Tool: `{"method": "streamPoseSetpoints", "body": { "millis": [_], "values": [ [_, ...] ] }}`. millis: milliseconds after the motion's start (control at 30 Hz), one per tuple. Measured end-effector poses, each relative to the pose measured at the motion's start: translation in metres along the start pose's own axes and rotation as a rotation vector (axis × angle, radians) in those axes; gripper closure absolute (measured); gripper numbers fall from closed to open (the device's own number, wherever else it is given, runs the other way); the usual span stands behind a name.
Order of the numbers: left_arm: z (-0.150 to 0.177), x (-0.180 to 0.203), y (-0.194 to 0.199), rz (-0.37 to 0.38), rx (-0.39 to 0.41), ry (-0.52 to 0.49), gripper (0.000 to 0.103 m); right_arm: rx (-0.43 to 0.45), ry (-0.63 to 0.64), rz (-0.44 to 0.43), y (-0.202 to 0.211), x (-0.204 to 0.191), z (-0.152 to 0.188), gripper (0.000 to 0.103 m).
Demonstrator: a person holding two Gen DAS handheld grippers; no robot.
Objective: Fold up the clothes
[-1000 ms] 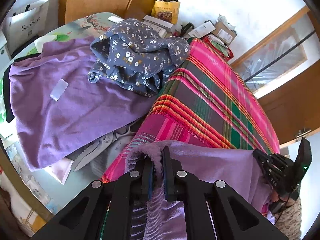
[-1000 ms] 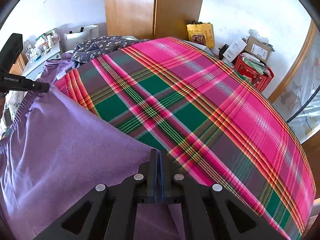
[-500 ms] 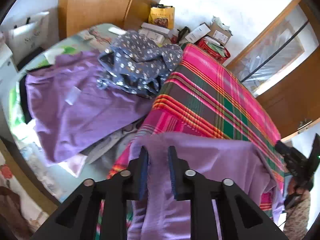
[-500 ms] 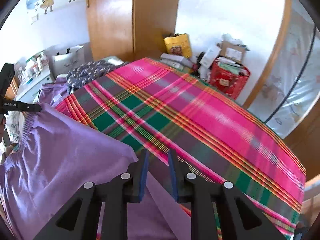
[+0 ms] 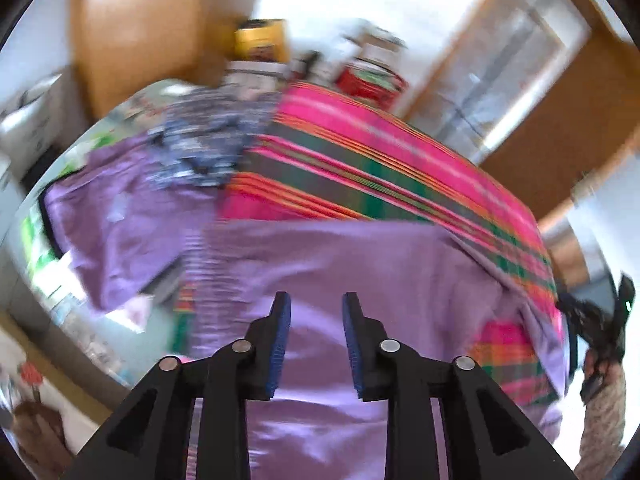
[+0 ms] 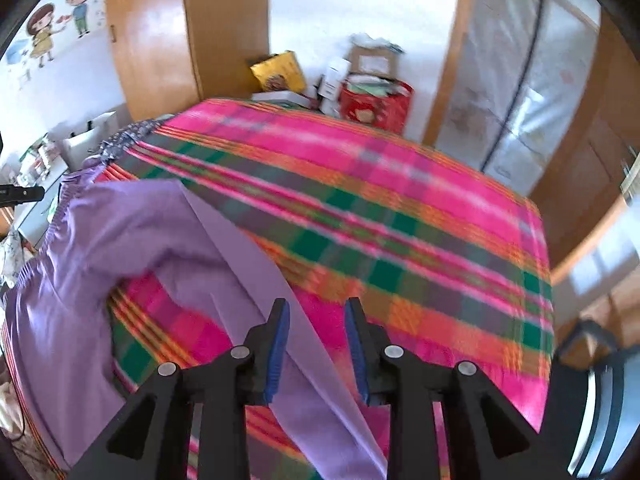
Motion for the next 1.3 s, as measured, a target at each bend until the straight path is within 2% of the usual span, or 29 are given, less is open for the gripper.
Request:
{"method": "streamPoseSetpoints", "body": {
  "millis": [133, 300, 600, 667, 733, 833, 867, 1133, 1300],
  "values": [
    [0.011, 0.056, -0.016, 0.044, -0.045, -0.113, 0.075, -0.016, -0.026, 0.036, 0.012, 0.022, 0.035, 0.072],
    [0.03, 0.107, -0.044, 0.04, -0.118, -0.233, 0.075, -0.048, -0.029, 0.023, 0.013, 0.032, 0.061, 0.067],
    [0.039, 0.144, -0.072, 0.042, -0.171, -0.274, 0.075, -0.081, -0.051, -0.045, 0.003, 0.037, 0.084, 0.067],
    [0.038, 0.146, -0.077, 0.036, -0.177, -0.276, 0.075, -0.078, -0.05, -0.059, 0.002, 0.036, 0.083, 0.068],
    [0.036, 0.147, -0.081, 0.034, -0.182, -0.27, 0.075, -0.061, -0.055, -0.073, 0.003, 0.037, 0.08, 0.082],
    [0.035, 0.147, -0.089, 0.027, -0.189, -0.265, 0.075, -0.04, -0.071, -0.083, 0.002, 0.039, 0.074, 0.098],
    [0.035, 0.147, -0.092, 0.024, -0.193, -0.263, 0.075, -0.035, -0.069, -0.08, 0.002, 0.04, 0.071, 0.1],
    [0.033, 0.149, -0.108, 0.019, -0.201, -0.263, 0.075, 0.048, -0.098, -0.007, -0.002, 0.069, 0.034, 0.1],
    [0.031, 0.152, -0.112, 0.021, -0.193, -0.275, 0.075, 0.046, -0.105, 0.031, -0.02, 0.089, 0.008, 0.1]
  ]
}}
Point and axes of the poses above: each gripper's, at about its wrist camera, not at the fingertips, and y roughly against the way its jaws point, x to its right, z to its underside, the point moved 8 cm from there along -y, roughly the way its jaws point, and after that the axes turned 3 degrees about -z, right-handed, at the moved point
